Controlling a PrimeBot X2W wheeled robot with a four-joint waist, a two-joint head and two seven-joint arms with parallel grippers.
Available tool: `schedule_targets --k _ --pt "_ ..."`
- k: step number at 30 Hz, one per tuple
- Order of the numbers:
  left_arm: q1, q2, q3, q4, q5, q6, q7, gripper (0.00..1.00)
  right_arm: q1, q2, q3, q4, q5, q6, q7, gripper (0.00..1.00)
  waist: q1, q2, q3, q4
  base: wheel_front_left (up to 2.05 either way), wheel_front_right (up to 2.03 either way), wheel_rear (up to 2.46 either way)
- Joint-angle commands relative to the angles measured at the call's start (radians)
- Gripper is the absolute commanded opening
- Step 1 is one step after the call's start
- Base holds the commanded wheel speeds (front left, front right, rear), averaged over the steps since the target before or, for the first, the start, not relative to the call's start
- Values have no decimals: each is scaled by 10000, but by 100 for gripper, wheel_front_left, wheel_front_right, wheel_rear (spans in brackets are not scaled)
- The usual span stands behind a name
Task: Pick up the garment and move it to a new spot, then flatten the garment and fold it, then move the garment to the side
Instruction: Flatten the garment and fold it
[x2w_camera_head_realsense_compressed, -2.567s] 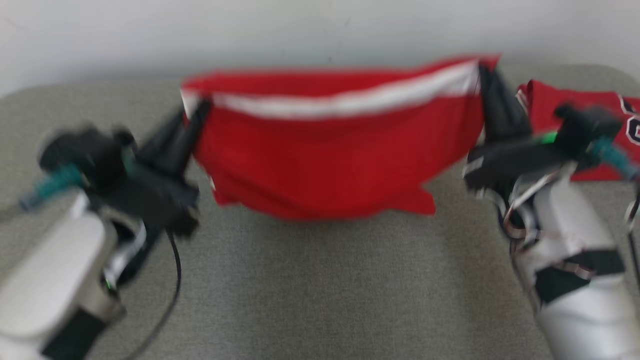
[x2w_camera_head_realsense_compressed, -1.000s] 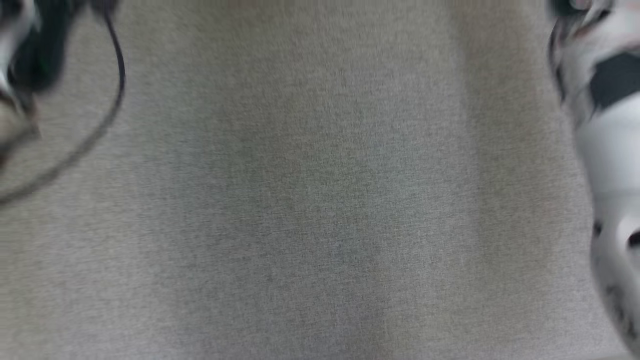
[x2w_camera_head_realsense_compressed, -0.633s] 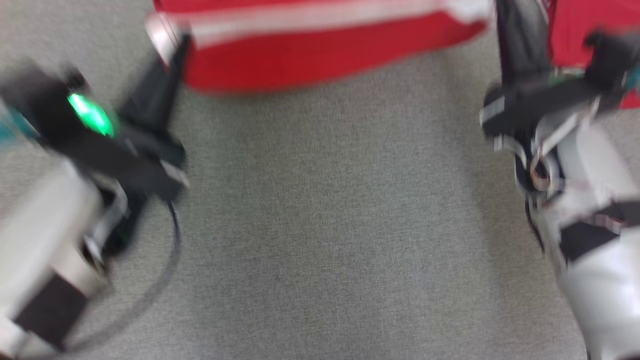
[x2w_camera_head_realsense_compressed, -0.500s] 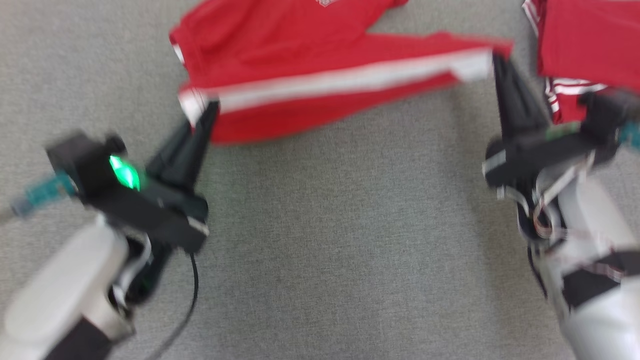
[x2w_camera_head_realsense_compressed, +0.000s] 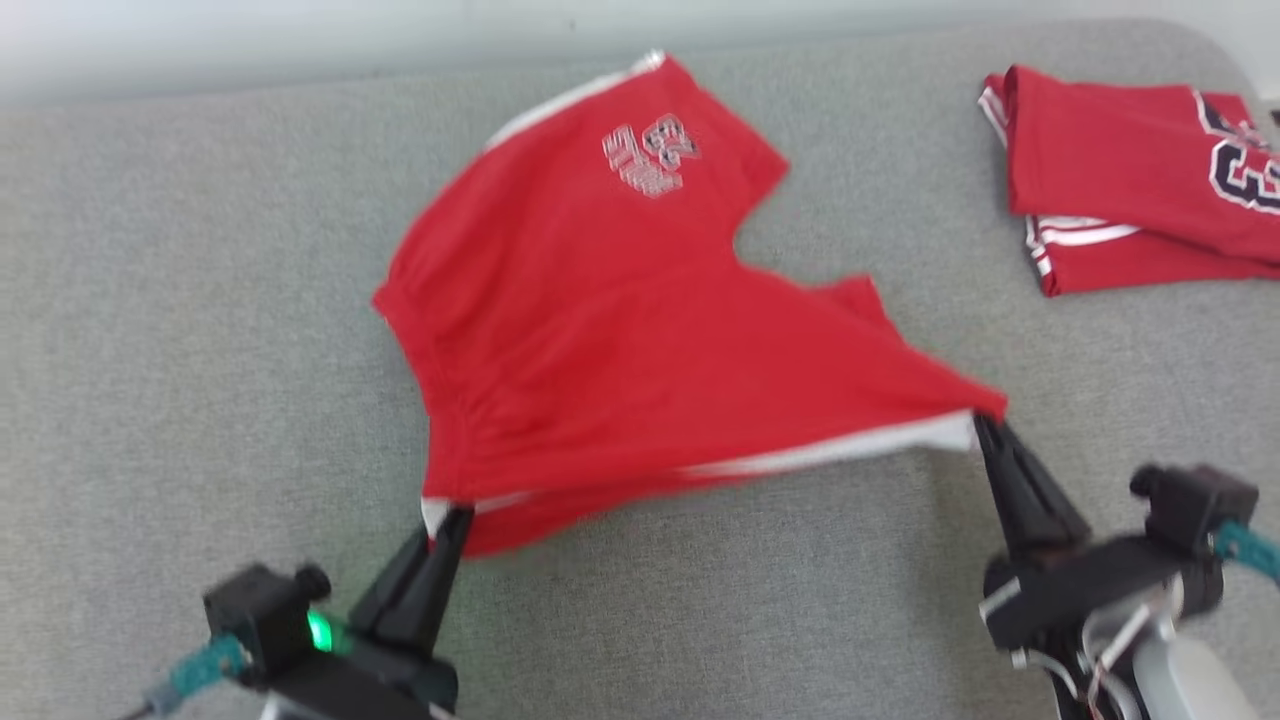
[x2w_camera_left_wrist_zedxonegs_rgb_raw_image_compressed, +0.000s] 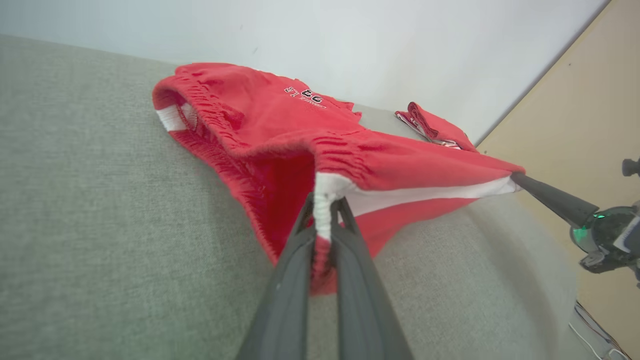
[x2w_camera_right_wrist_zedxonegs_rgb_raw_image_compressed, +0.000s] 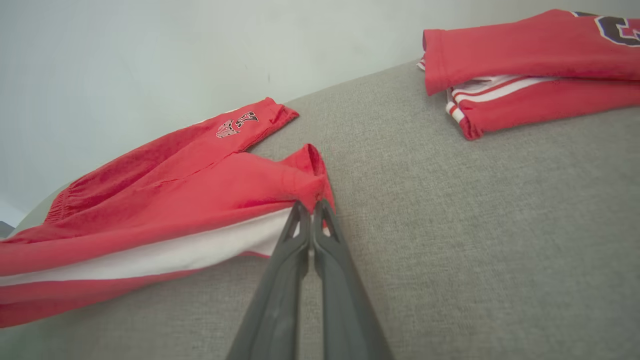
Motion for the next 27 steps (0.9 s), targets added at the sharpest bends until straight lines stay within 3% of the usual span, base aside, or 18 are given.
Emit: schedule_targets --k 1,15,27 --pt "361 -39 49 -28 241 14 -30 0 465 147 -181 -224 -72 -28 123 0 2 2 -349 52 0 0 0" --pt "2125 -399 94 -126 816 12 -31 0 3526 1543 -1600 -1720 -252 -28 1151 0 2 2 -1185 418 0 0 0" --pt "1529 -659 -539 -555 1618 11 -31 0 2677 1187 -1797 -1882 -297 -28 1332 0 2 2 -1108 836 0 0 0"
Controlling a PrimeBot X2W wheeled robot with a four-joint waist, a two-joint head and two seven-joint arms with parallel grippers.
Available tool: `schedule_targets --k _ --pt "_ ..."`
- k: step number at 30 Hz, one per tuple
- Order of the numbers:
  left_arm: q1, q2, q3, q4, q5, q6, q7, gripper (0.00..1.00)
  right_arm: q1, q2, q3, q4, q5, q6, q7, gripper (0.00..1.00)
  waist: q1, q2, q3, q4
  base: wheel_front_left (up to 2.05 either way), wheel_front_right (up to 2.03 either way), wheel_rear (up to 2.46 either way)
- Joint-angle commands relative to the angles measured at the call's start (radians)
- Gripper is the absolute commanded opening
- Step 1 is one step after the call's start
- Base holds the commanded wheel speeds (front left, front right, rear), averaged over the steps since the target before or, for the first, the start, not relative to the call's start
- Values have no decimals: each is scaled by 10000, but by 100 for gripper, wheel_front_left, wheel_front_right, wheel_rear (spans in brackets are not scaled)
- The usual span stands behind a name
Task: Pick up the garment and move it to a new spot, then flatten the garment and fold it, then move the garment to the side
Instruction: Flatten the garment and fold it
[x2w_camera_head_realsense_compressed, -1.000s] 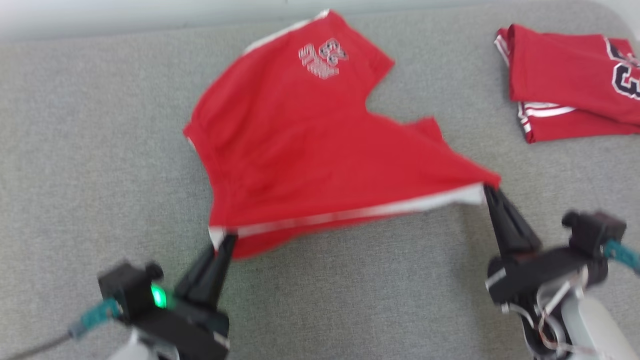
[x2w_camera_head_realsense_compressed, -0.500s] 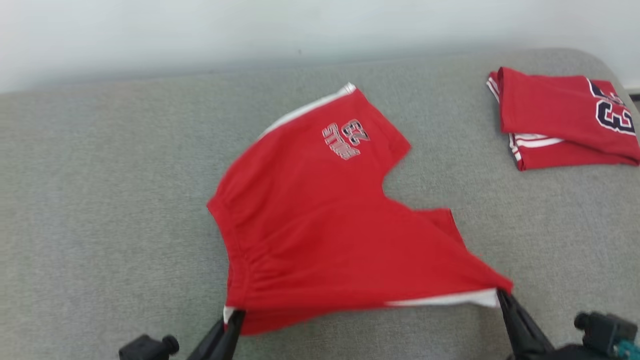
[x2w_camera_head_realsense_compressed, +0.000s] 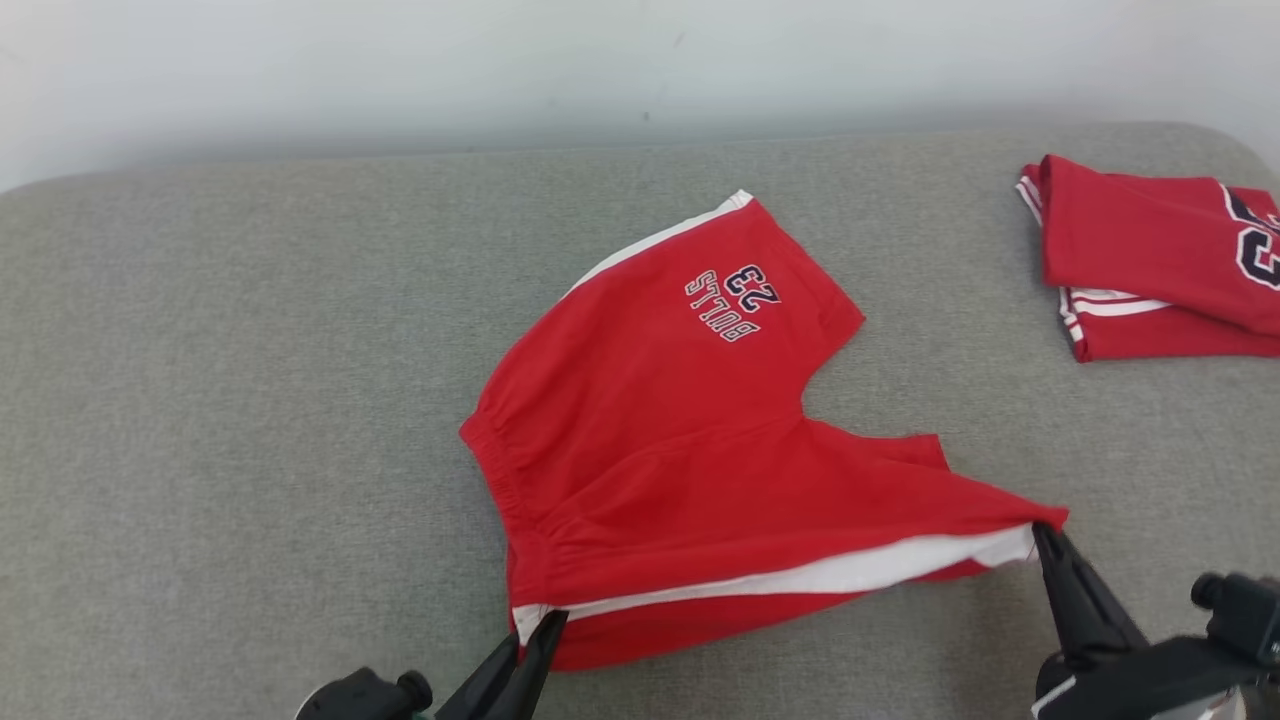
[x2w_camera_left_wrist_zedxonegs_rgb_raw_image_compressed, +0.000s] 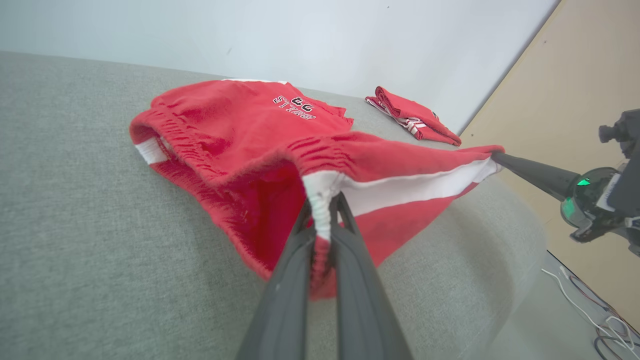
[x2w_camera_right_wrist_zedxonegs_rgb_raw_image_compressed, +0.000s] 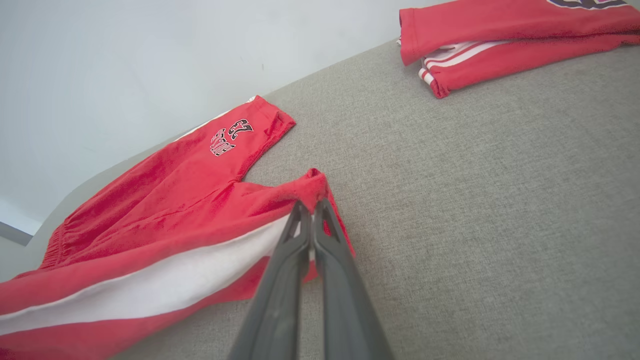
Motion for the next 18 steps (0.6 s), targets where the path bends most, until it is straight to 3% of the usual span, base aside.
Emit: schedule_targets --k 1,10,18 --pt "-154 -36 -17 -54 128 22 -31 0 -190 -61 5 -2 66 -28 27 0 -1 0 40 142 0 0 0" --pt "-1517 -411 -32 -297 49 22 -31 0 -2572 -905 206 615 33 -28 523 0 -1 0 290 678 0 0 0" --pt "-3054 -978 213 528 -455 22 -31 0 -5407 -1532 819 2489 -144 -28 851 0 -1 0 873 1137 0 0 0"
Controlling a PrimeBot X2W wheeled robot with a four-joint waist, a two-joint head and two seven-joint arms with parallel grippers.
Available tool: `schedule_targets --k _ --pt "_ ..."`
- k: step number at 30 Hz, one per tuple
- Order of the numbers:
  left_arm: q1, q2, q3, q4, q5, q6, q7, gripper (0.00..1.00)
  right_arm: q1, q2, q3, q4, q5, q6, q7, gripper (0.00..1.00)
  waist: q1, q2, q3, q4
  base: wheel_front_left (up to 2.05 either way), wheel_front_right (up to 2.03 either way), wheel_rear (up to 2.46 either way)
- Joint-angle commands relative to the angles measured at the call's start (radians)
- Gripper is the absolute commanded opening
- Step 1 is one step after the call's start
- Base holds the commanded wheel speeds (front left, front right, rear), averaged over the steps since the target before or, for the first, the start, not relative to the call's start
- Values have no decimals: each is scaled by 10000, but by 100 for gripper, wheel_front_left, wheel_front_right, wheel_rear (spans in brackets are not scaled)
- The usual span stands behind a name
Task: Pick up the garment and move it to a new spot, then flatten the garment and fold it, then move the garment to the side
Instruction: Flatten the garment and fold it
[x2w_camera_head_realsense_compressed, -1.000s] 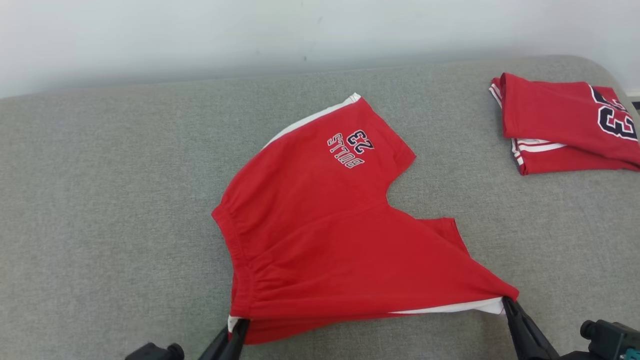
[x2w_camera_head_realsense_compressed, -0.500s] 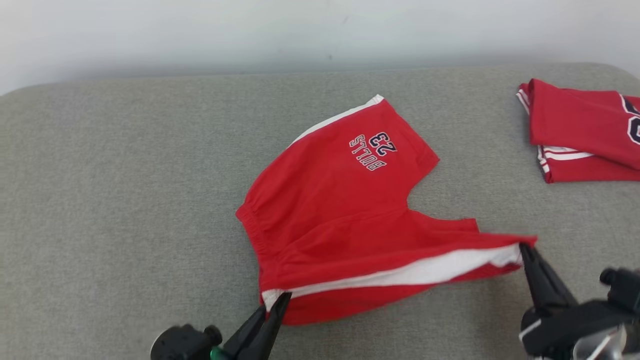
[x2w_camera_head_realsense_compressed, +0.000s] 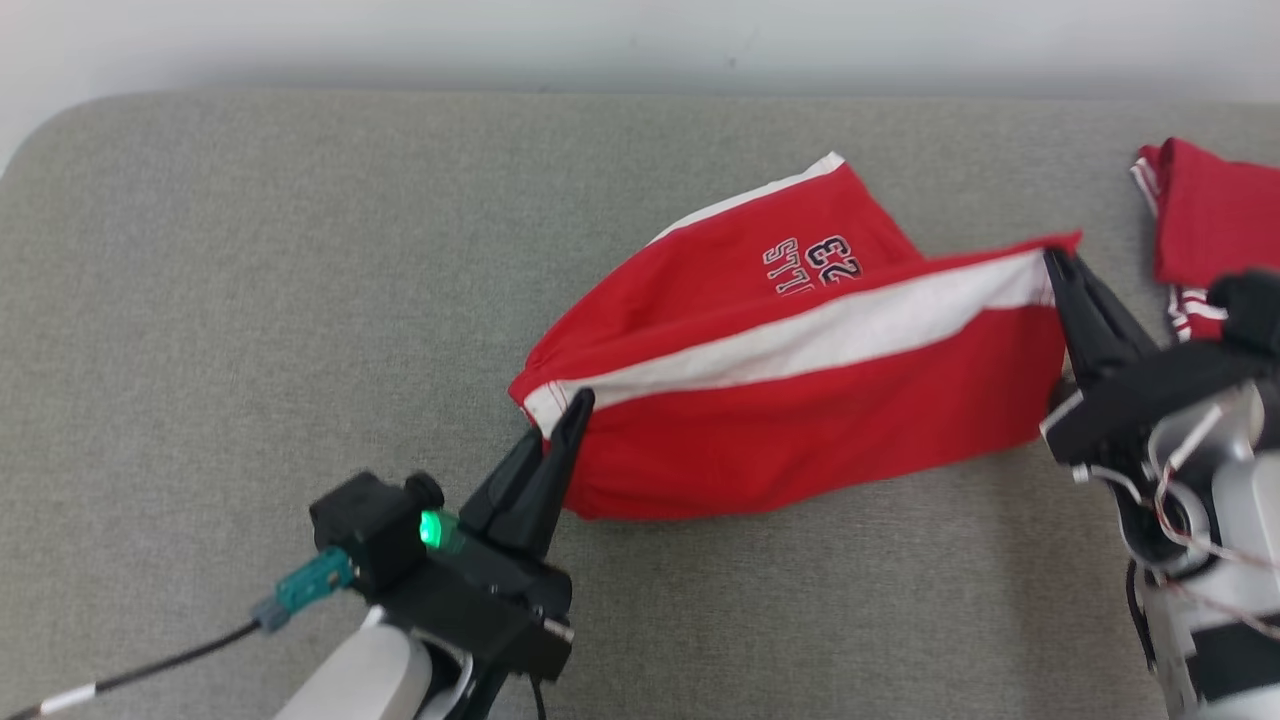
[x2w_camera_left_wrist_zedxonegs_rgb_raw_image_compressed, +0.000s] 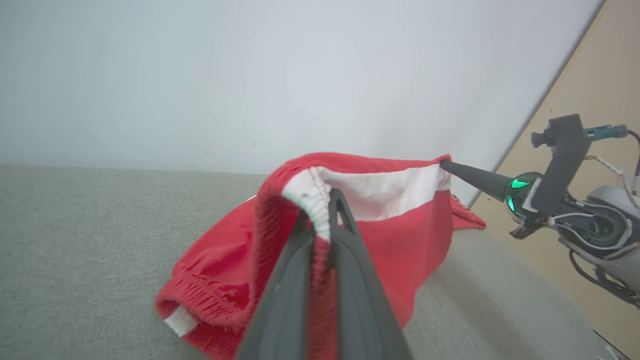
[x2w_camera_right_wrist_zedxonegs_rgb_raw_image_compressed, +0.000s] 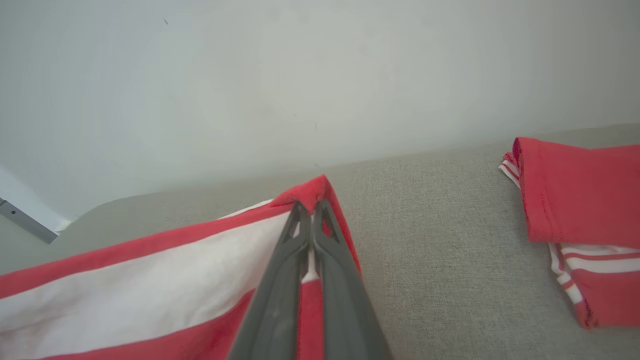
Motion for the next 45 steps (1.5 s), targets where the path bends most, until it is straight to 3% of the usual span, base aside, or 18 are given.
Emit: schedule_targets --k 1,16,27,28,29,30,40,45 --pt "-237 -78 23 174 -122 22 -31 0 -346 -30 116 197 -98 -28 -9 0 -1 -1 329 257 0 0 0" --pt "-2407 -910 108 2547 -449 21 -31 0 -5104 -120 1571 4851 -979 -28 -958 0 -1 -1 1727 962 0 0 0" --pt "-3044 -1139 -155 3277 -441 21 -31 0 -6737 114 2248 7365 -1574 -28 -1627 0 -1 -1 2119 1099 0 0 0" --pt "-3074 -1142 -133 3334 -403 21 -31 10 -6829 141 2295 7542 -1580 -28 -1702 10 -1 -1 2121 1085 0 0 0" --pt "-3105 -1141 -95 3379 -350 21 -31 75 -6911 161 2352 7702 -1580 -28 -1790 55 -1 -1 2118 1067 0 0 0" --pt "-3129 -1142 -63 3420 -288 21 -31 100 -6977 187 2426 7852 -1583 -28 -1883 100 -1 -1 2096 1043 0 0 0" --pt "-2293 -1116 647 3409 598 21 -32 100 -6820 91 3170 8517 -947 -28 -2891 100 -1 -1 1353 918 0 0 0" --pt "-1395 -1133 1450 2889 1191 21 -32 100 -6268 -221 3621 8607 -335 -28 -3281 100 -1 -1 792 948 0 0 0"
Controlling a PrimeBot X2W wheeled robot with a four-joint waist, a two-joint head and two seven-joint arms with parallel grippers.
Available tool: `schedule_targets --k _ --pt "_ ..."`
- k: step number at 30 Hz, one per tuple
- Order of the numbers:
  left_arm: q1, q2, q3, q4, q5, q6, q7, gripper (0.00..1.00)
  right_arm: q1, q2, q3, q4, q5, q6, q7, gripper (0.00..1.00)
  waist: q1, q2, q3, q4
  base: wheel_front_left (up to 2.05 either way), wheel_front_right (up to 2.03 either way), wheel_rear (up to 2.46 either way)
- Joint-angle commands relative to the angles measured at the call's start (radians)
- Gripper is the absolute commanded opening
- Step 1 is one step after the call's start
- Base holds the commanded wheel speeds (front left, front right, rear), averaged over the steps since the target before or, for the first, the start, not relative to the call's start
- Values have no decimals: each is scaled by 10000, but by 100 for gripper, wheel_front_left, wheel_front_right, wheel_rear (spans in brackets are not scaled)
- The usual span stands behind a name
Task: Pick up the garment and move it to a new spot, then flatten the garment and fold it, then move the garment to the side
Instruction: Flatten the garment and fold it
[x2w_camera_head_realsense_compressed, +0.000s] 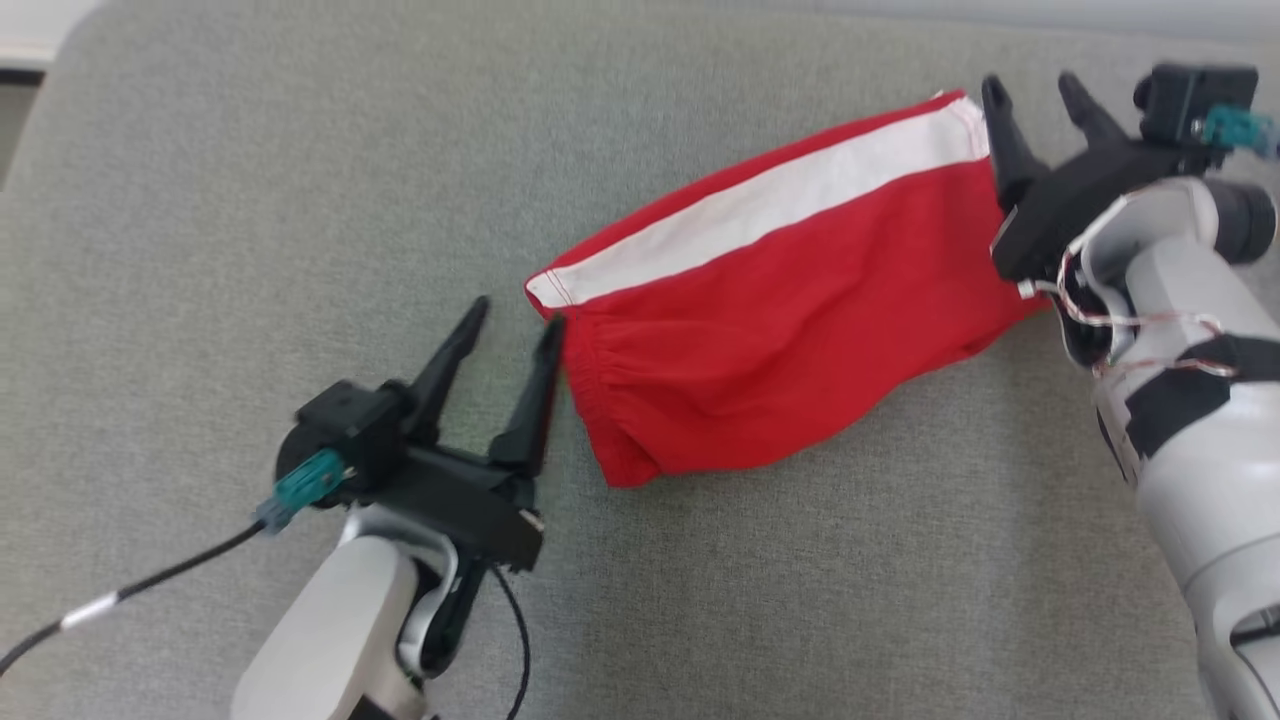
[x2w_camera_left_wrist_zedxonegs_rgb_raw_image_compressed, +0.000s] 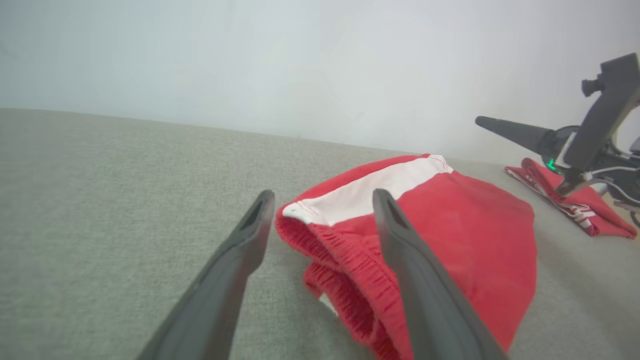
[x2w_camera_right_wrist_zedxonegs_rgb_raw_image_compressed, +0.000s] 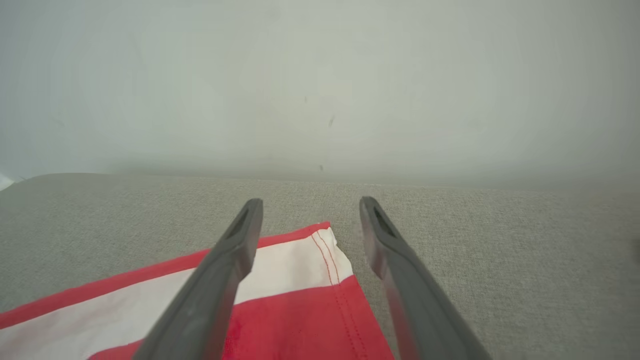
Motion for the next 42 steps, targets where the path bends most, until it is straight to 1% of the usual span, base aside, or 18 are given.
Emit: schedule_targets --k 1,7,9,11,16,17,24,28,32,33,34,35,39,42 --pt "336 4 310 -199 329 21 -30 100 284 -87 96 56 146 -28 -103 100 1 -1 -344 34 0 0 0" --pt "1452 -71 1762 -1398 2013 100 -32 100 914 -495 314 238 675 -28 -299 100 1 -1 -680 196 0 0 0" --pt "1882 -215 2246 -1748 2291 117 -32 100 1065 -639 333 285 839 -28 -364 100 1 -1 -731 273 0 0 0" --pt "2218 -222 2659 -2090 2725 107 -32 100 1251 -700 367 372 933 -28 -416 100 1 -1 -759 342 0 0 0" --pt "2984 -404 3461 -2478 3339 68 -32 100 1450 -876 465 627 1051 -28 -425 100 1 -1 -686 521 0 0 0" --pt "2984 -404 3461 -2478 3339 68 -32 100 1450 -876 465 627 1051 -28 -425 100 1 -1 -686 521 0 0 0" --pt "3703 -752 4294 -2588 3695 17 -32 100 1474 -897 503 1283 999 -28 -357 100 1 -1 -552 695 0 0 0" --pt "3820 -864 4504 -2619 3749 24 -32 100 1422 -860 511 1648 1031 -28 -260 100 1 -1 -515 794 0 0 0" --pt "3810 -928 4518 -2625 3791 14 -32 100 1461 -683 598 1973 1160 -28 290 100 1 -1 -518 828 0 0 0" --pt "3801 -928 4516 -2624 3789 24 -32 100 1479 -625 621 2009 1199 -28 378 39 1 -1 -536 820 0 0 0" --pt "3798 -930 4531 -2623 3786 23 -32 100 1492 -569 635 1985 1255 -28 395 5 1 -1 -561 802 0 0 0" --pt "3808 -934 4548 -2625 3782 22 -32 100 1509 -550 645 1936 1284 -28 373 0 1 -1 -592 774 0 0 0" --pt "3945 -925 4633 -2563 3763 20 -32 100 1625 -507 729 1701 1501 -28 279 0 1 -1 -818 583 0 0 0" --pt "4038 -808 4679 -2470 3710 19 -32 100 1826 -486 806 1403 1747 -28 154 0 1 -1 -1062 405 0 0 0"
